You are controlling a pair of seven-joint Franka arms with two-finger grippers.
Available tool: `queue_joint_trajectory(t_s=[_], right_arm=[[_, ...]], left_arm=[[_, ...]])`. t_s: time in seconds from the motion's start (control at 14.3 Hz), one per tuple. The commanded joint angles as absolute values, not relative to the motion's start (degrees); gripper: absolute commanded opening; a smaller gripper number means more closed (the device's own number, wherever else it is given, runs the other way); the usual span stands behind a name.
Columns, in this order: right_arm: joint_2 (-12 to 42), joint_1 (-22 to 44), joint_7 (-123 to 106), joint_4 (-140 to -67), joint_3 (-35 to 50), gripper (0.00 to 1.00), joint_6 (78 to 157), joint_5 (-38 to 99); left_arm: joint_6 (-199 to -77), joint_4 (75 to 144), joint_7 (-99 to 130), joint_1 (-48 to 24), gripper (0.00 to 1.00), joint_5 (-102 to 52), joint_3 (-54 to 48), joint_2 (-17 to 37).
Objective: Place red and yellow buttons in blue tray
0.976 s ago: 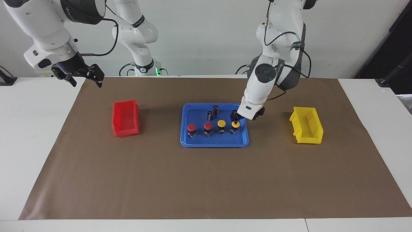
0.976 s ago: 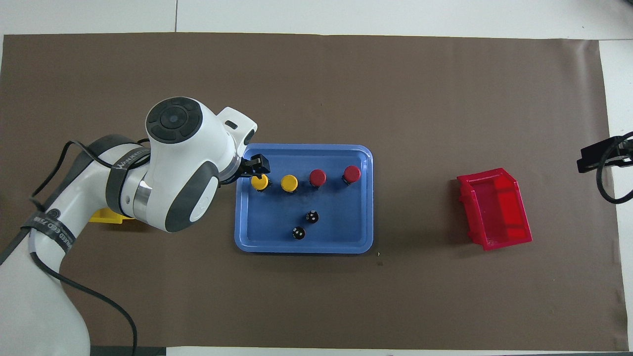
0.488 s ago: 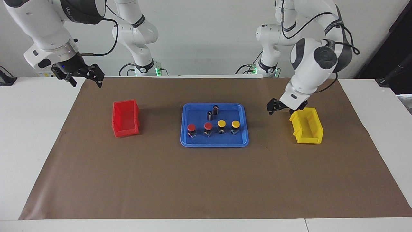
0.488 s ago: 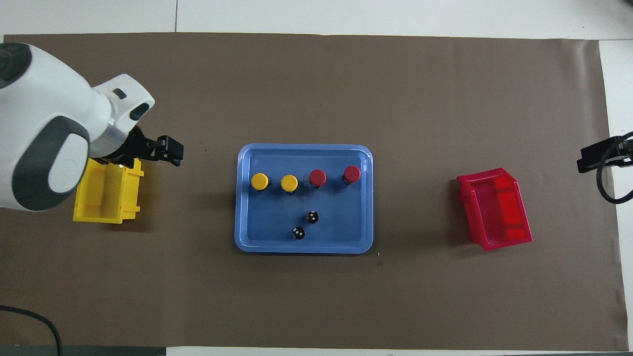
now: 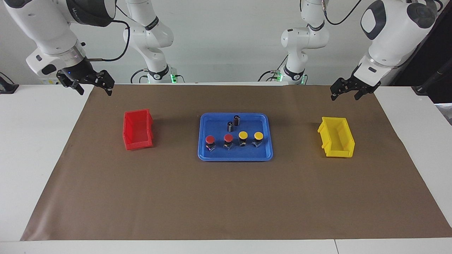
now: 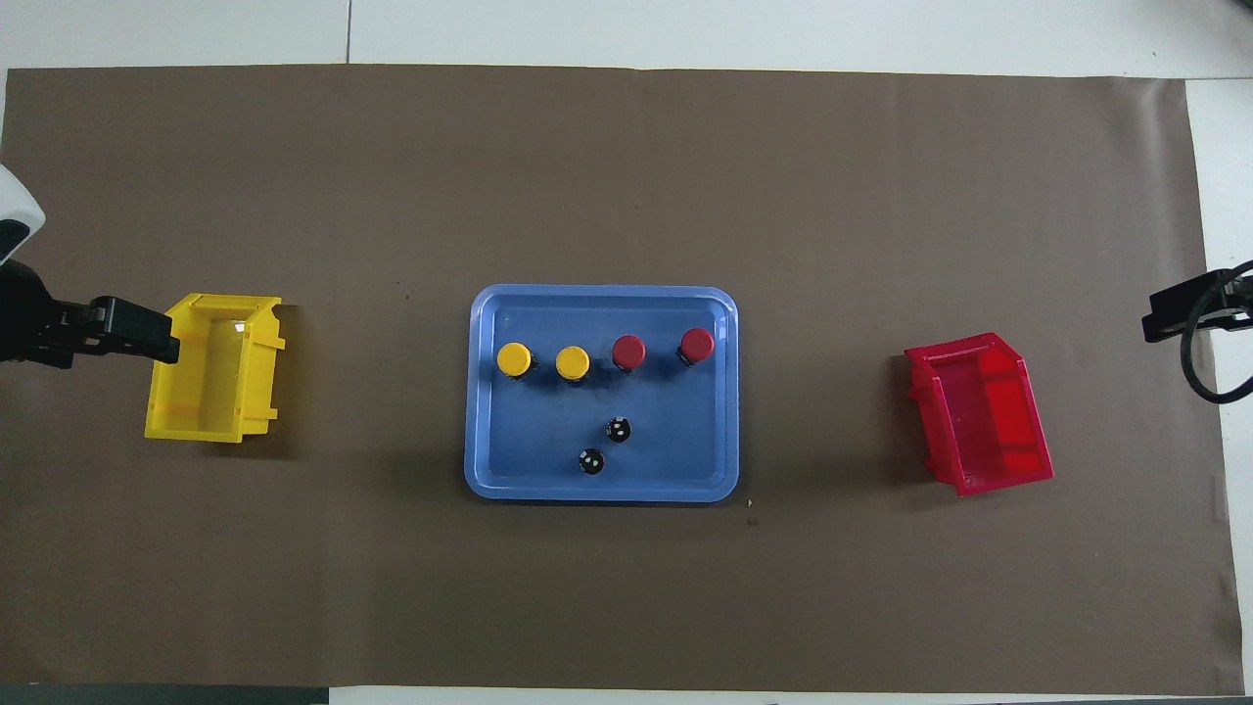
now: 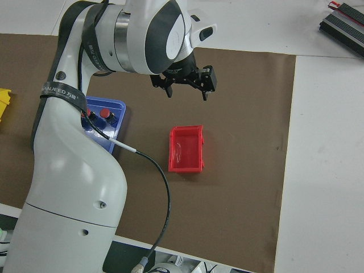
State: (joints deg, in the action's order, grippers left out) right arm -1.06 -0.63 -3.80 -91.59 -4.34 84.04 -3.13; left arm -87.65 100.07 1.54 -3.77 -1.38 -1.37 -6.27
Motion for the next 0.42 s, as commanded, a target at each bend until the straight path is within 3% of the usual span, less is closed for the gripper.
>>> queue_joint_trajectory(t_s=[0.0, 0.35], right_arm=[[-2.5, -0.9, -4.5, -93.2, -4.3, 1.0, 85.0, -2.5], [-2.5, -0.9, -4.5, -93.3, -4.3, 1.0, 85.0, -2.5]], left_arm=[[-86.0, 97.0, 1.2, -4.1, 1.0, -0.2, -1.5, -5.3], [-86.6, 94.3, 0.1, -3.9, 1.0, -0.4, -1.2, -5.0]])
